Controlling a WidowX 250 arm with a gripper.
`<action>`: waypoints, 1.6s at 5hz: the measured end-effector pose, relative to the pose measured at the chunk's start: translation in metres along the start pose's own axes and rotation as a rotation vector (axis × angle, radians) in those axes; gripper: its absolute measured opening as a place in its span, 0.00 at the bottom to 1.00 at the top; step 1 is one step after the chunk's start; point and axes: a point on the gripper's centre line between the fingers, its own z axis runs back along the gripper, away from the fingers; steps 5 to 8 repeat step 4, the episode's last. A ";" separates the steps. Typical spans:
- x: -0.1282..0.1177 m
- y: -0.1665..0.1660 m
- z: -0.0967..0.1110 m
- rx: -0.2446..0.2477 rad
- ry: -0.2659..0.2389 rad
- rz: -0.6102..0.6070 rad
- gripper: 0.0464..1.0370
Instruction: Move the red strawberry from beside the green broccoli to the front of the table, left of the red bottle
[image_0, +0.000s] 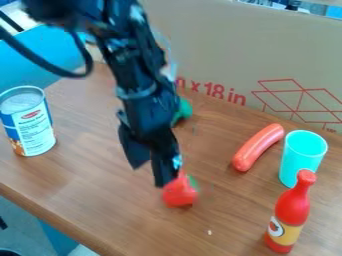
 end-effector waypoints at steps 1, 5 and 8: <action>-0.013 0.008 0.047 -0.008 -0.042 0.037 0.95; -0.018 0.059 0.054 0.111 0.046 0.229 0.95; -0.018 0.059 0.054 0.111 0.046 0.229 0.95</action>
